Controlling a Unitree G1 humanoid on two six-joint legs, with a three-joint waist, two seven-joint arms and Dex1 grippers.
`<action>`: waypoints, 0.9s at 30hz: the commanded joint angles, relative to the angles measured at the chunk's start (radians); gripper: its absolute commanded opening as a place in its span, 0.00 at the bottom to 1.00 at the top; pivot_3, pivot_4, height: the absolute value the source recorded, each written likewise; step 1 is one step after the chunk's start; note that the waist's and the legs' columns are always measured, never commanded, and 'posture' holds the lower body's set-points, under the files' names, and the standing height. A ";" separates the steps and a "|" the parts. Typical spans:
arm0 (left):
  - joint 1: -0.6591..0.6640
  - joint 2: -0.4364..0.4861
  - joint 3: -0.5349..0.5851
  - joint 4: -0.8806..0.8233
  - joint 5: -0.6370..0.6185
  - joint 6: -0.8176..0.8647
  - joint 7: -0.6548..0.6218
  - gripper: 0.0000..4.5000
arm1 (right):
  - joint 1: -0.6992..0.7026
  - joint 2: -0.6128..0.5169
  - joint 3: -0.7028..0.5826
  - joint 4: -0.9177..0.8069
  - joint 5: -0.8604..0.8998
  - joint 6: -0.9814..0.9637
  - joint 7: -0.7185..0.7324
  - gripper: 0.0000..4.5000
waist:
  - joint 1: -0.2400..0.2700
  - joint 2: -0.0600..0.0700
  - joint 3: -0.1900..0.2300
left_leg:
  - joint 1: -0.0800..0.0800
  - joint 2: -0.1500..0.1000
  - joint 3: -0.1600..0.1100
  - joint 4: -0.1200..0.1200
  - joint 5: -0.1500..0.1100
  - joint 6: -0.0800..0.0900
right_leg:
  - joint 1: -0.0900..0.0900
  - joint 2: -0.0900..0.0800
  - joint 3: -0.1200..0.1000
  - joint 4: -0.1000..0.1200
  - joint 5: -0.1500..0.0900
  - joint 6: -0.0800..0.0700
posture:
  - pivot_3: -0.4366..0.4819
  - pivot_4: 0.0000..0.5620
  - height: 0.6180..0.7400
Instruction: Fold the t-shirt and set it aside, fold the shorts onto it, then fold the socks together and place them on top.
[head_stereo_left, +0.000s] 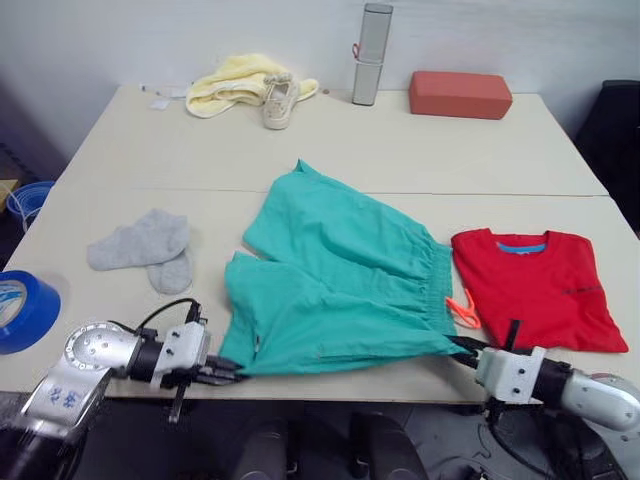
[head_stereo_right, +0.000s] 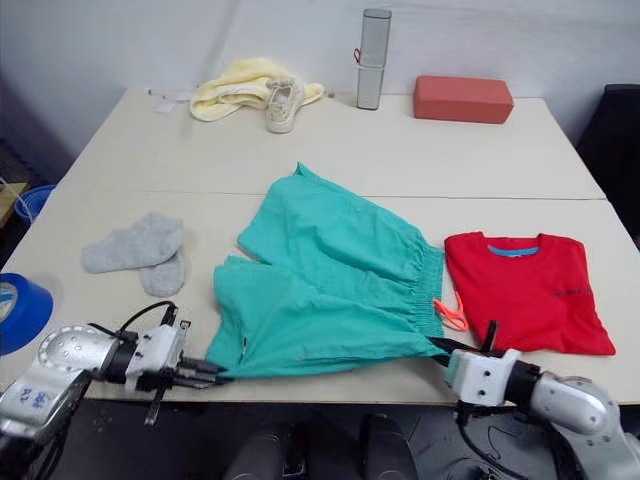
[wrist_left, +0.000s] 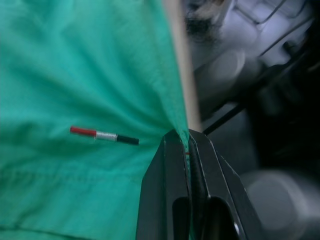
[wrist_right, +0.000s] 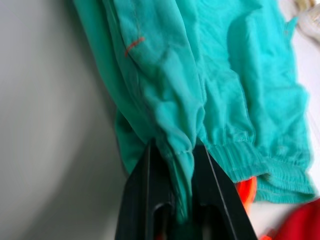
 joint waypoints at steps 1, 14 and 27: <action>0.098 0.011 0.061 -0.114 -0.016 0.048 0.044 0.00 | -0.009 -0.029 0.010 0.113 0.028 -0.136 0.045 0.00 | 0.002 0.002 0.001 | 0.003 0.000 0.000 -0.001 -0.001 0.000 | 0.004 0.000 0.000 -0.001 0.000 -0.001 | 0.48 0.27 1.00; 0.294 0.079 0.149 -0.214 -0.089 0.199 0.008 0.00 | -0.003 -0.138 0.104 0.281 0.236 -0.277 0.277 0.00 | 0.009 0.003 0.000 | 0.008 0.002 -0.001 -0.007 -0.003 0.002 | 0.007 0.001 -0.002 -0.005 -0.007 -0.013 | 0.48 0.27 1.00; 0.090 0.251 0.258 -0.071 -0.232 0.445 -0.087 0.00 | 0.136 -0.158 0.073 0.056 0.507 -0.085 0.326 0.00 | 0.017 0.005 0.001 | 0.008 0.003 -0.004 -0.009 -0.001 -0.001 | 0.006 0.002 -0.004 -0.004 -0.011 -0.019 | 0.48 0.27 1.00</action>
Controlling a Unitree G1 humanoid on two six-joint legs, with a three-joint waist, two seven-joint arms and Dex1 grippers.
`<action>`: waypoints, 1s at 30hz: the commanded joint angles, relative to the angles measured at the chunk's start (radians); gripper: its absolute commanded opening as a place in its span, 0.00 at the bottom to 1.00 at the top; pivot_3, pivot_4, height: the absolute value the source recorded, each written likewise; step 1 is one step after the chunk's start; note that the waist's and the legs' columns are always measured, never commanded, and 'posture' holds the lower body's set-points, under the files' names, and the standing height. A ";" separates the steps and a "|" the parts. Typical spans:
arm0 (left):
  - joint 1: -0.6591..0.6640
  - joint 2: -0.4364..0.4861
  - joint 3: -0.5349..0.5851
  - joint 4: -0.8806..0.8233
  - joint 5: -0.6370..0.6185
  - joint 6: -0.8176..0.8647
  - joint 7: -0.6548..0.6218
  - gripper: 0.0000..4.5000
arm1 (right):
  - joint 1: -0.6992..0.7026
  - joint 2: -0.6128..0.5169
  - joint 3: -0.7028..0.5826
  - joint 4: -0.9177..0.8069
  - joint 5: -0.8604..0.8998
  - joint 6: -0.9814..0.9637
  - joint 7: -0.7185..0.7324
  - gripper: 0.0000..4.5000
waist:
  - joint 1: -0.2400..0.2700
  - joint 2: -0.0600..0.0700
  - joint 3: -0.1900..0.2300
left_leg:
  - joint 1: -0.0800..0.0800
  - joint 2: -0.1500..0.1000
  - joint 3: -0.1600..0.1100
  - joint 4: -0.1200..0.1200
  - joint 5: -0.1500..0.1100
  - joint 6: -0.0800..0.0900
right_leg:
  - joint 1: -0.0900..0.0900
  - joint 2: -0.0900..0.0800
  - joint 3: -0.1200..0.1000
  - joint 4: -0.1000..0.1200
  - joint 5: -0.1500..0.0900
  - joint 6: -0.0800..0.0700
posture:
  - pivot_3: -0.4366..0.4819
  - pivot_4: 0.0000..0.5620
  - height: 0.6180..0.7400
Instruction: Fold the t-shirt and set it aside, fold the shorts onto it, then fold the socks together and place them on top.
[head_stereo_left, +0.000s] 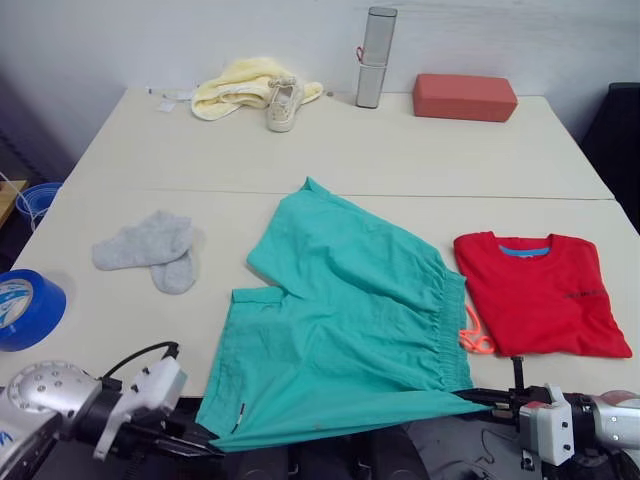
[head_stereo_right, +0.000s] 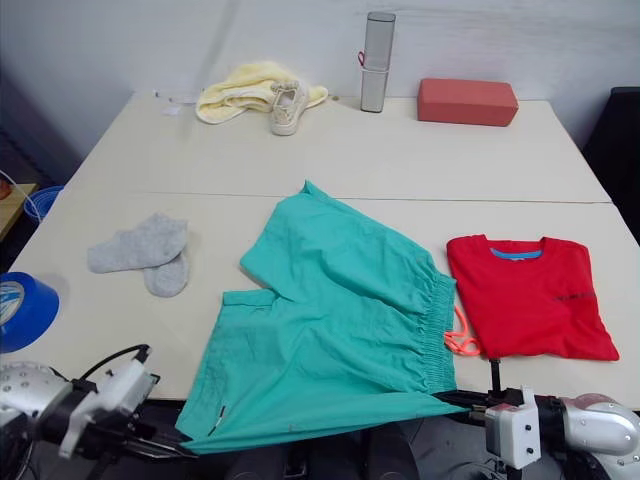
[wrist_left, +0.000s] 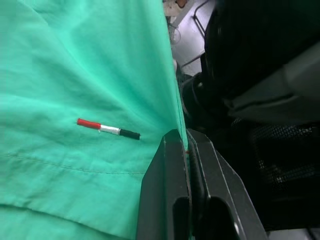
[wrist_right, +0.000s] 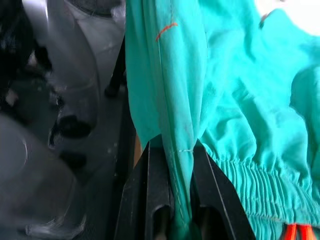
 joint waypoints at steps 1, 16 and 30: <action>-0.231 0.005 0.000 0.165 -0.003 0.003 -0.016 0.00 | 0.063 -0.054 -0.082 -0.125 0.223 0.236 -0.003 0.00 | 0.005 0.001 0.000 | 0.000 0.000 0.000 0.000 0.000 0.000 | 0.000 0.000 0.000 0.000 0.000 0.000 | 0.48 0.27 1.00; -1.461 -0.561 -0.370 1.231 0.500 -0.491 0.181 0.00 | -0.109 0.058 -0.244 -0.332 0.443 0.962 -0.324 0.00 | 0.022 -0.006 0.001 | -0.009 -0.001 0.002 0.004 0.006 0.004 | -0.004 0.002 -0.006 -0.002 0.010 0.017 | 0.48 0.27 1.00; -1.705 -0.815 -0.365 1.791 0.759 -0.774 0.675 0.00 | -0.332 0.297 -0.221 -0.286 0.252 1.161 -0.614 0.00 | 0.020 -0.011 0.004 | -0.022 -0.005 0.004 0.015 0.003 0.013 | -0.014 -0.002 -0.002 0.001 0.016 0.028 | 0.48 0.27 1.00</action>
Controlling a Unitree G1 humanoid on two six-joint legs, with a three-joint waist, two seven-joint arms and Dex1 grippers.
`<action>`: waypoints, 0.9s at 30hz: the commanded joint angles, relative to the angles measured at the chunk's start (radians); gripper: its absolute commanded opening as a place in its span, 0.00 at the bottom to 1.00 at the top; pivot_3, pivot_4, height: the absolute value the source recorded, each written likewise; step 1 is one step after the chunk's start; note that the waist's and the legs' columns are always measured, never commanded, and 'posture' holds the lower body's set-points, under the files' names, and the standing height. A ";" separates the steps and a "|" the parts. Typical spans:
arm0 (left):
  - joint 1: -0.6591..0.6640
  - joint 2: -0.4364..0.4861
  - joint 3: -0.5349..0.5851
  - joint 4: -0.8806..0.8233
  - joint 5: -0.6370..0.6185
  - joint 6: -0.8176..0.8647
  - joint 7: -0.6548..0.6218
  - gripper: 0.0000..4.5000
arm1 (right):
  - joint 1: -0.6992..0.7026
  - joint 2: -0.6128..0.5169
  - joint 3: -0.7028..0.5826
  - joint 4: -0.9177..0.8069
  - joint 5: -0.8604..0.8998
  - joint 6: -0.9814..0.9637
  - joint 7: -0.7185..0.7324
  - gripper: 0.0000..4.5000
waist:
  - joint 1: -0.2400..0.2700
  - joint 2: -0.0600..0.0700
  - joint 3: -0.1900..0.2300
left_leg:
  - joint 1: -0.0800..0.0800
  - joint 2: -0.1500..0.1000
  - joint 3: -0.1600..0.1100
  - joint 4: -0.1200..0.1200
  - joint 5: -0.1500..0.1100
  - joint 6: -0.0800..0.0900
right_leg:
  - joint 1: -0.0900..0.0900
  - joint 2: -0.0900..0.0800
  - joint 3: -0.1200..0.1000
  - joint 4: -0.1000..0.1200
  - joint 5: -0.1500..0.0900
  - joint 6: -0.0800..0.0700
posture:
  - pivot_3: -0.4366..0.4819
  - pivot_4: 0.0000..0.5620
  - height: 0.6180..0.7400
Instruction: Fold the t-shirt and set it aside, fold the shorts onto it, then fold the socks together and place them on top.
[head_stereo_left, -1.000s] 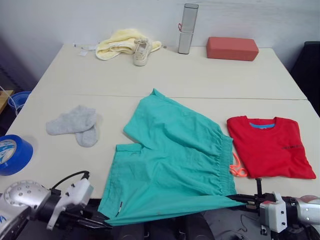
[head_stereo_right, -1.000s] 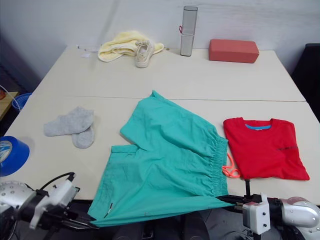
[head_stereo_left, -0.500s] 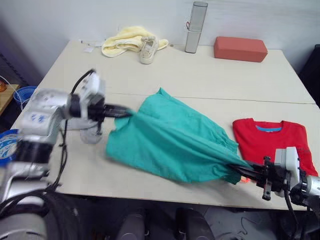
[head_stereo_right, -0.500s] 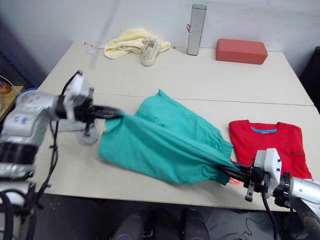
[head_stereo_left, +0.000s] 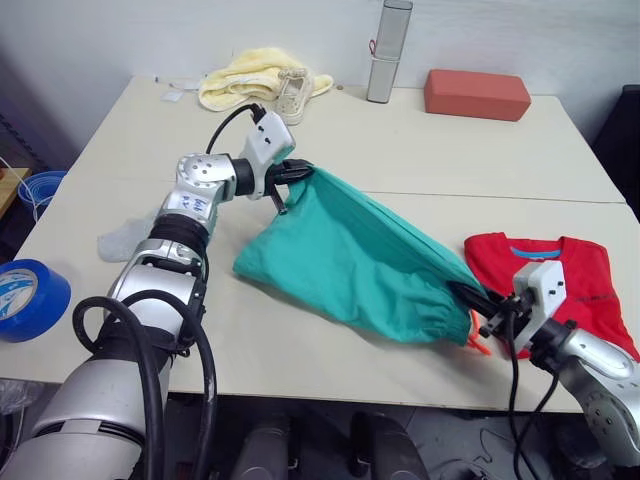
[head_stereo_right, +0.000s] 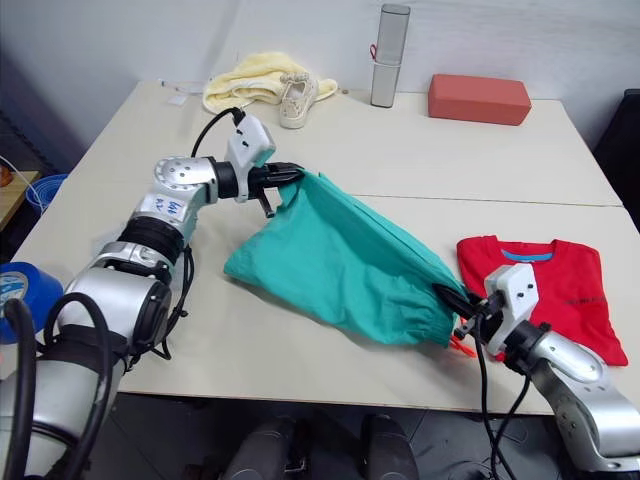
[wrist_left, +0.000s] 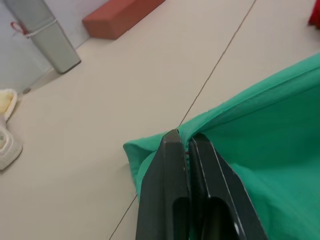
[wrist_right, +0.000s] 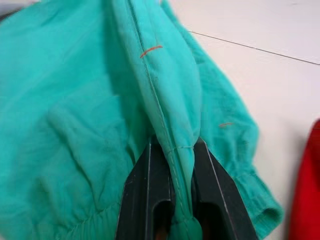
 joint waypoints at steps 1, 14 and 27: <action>-0.041 -0.005 0.023 0.019 0.041 -0.023 0.093 0.00 | -0.021 0.032 -0.036 0.005 -0.020 0.035 -0.050 0.00 | 0.000 0.000 0.000 | -0.001 0.000 0.001 0.000 0.000 0.000 | -0.002 0.000 0.000 0.001 0.000 0.000 | 0.48 0.27 1.00; 0.047 0.022 0.165 -0.009 0.017 -0.167 0.176 0.62 | -0.036 0.070 -0.175 0.021 -0.118 -0.004 -0.072 0.64 | -0.001 -0.001 0.000 | 0.000 -0.001 0.008 -0.001 0.001 0.001 | -0.006 0.001 -0.001 0.008 0.001 0.001 | 0.48 0.27 1.00; 0.473 0.094 0.190 -0.567 -0.244 -0.175 -0.483 0.83 | -0.001 -0.030 -0.086 -0.168 -0.105 -0.088 0.292 0.93 | -0.013 0.000 0.000 | 0.002 0.000 0.011 -0.001 0.001 0.001 | -0.005 0.001 0.003 0.009 0.001 0.001 | 0.48 0.27 1.00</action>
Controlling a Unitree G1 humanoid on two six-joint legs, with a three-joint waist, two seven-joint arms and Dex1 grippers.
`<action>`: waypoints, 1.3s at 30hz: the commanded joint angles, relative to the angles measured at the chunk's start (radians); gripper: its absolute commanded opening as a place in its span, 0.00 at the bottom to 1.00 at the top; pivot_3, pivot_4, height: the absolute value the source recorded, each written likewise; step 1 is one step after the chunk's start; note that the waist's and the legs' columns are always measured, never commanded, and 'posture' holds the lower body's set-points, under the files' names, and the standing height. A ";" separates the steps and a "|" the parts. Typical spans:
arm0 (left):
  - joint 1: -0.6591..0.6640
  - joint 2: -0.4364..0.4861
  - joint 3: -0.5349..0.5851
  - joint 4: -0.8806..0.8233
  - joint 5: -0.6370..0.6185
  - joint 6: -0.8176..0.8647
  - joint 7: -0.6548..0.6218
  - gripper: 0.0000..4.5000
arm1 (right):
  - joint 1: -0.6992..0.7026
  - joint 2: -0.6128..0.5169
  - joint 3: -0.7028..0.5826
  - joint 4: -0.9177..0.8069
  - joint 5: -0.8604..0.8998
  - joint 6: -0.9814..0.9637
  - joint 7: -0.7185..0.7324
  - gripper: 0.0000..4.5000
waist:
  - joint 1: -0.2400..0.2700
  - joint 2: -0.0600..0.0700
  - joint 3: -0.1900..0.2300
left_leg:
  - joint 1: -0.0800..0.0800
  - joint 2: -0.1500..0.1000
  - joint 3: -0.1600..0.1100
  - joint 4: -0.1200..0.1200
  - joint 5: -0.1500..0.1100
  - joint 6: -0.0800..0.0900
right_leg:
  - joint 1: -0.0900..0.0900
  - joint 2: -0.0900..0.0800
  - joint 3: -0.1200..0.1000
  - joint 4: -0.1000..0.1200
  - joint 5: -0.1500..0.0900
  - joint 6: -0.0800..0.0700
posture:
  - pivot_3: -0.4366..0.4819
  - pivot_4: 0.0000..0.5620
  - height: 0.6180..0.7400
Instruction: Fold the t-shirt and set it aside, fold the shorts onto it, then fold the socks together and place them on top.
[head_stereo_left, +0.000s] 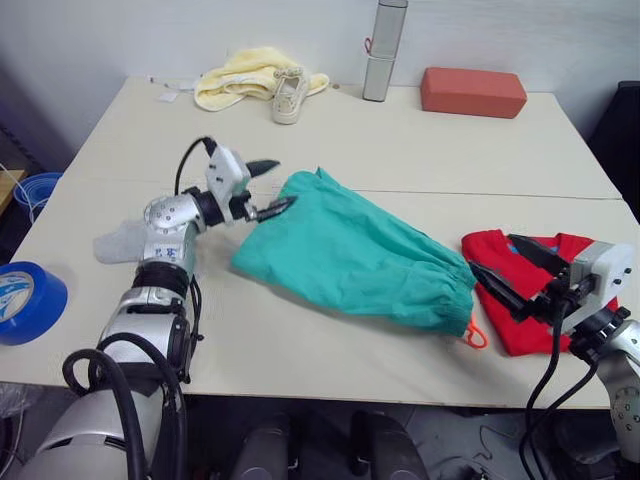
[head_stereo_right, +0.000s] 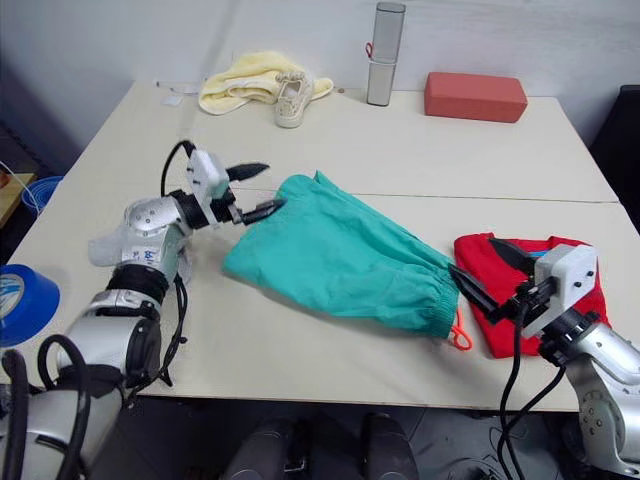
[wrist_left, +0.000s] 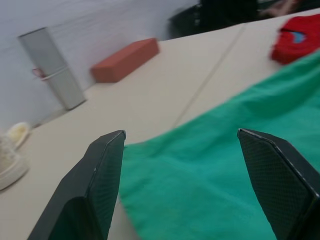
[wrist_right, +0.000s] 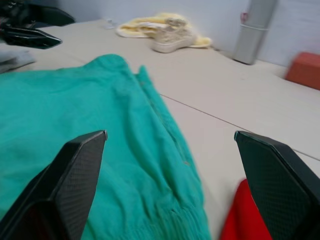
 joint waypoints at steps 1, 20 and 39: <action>0.133 0.041 -0.037 -0.267 -0.084 0.073 -0.153 0.83 | -0.018 -0.042 0.108 -0.068 -0.069 -0.023 0.068 0.93 | -0.009 0.000 0.000 | 0.000 0.000 0.000 0.000 0.000 0.000 | 0.000 0.000 0.001 0.000 0.000 0.000 | 0.48 0.27 1.00; 0.503 0.178 -0.061 -0.642 -0.072 0.108 -0.103 0.99 | -0.159 0.052 0.519 -0.064 -0.572 -0.160 -0.063 1.00 | -0.015 0.000 0.000 | 0.000 -0.002 -0.005 0.000 -0.002 -0.007 | 0.000 -0.006 0.003 -0.002 -0.002 -0.004 | 0.48 0.27 1.00; 0.046 0.016 -0.334 0.040 0.384 -0.161 0.234 0.99 | 0.200 0.017 0.046 -0.122 -0.077 -0.301 0.132 1.00 | 0.015 -0.001 -0.002 | 0.006 -0.003 -0.002 0.000 -0.003 0.004 | 0.006 -0.006 0.002 -0.002 0.000 0.000 | 0.48 0.27 1.00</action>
